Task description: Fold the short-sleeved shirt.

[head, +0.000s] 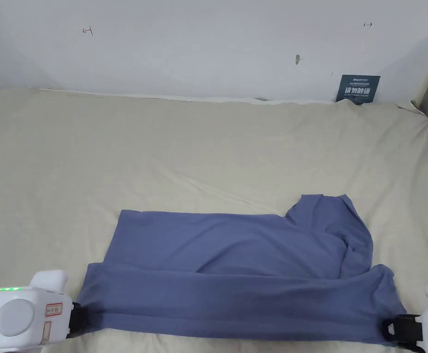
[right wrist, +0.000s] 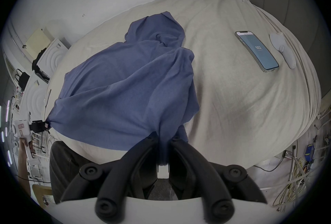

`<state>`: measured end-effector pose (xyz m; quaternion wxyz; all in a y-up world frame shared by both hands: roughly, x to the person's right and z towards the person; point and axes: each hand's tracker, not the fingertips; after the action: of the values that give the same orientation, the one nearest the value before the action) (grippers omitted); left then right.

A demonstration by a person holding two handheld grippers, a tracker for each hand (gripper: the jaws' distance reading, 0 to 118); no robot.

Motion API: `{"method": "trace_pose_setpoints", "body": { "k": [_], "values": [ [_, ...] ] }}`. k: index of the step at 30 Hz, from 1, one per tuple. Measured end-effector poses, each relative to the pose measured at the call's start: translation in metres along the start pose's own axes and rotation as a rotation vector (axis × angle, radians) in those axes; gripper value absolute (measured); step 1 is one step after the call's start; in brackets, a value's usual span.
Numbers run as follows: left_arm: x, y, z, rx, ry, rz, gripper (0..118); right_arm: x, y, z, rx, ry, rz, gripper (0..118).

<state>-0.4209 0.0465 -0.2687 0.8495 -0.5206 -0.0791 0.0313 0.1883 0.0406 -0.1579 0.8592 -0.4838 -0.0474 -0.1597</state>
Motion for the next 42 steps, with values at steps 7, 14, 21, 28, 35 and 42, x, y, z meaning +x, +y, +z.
{"method": "trace_pose_setpoints", "body": {
  "k": [7, 14, 21, 28, 35, 42],
  "values": [
    [-0.025, -0.003, 0.022, -0.016, 0.035, 0.008, 112, 0.012, 0.004, 0.018, 0.041, -0.086, -0.012, 114],
    [0.009, 0.098, -0.001, 0.122, -0.041, 0.008, 0, -0.023, 0.074, 0.033, 0.193, -0.049, -0.009, 0],
    [0.045, 0.204, -0.068, 0.057, 0.000, -0.046, 86, -0.030, 0.140, -0.016, 0.114, -0.072, 0.049, 0],
    [0.053, 0.242, -0.138, -0.030, 0.119, -0.056, 104, -0.019, 0.185, -0.068, 0.054, -0.098, 0.085, 0],
    [0.051, 0.240, -0.141, -0.029, 0.028, -0.078, 5, -0.009, 0.221, -0.089, 0.061, -0.179, 0.111, 118],
    [0.053, 0.243, -0.146, -0.026, 0.014, -0.035, 5, -0.008, 0.226, -0.123, -0.093, -0.145, 0.190, 115]
  ]
}}
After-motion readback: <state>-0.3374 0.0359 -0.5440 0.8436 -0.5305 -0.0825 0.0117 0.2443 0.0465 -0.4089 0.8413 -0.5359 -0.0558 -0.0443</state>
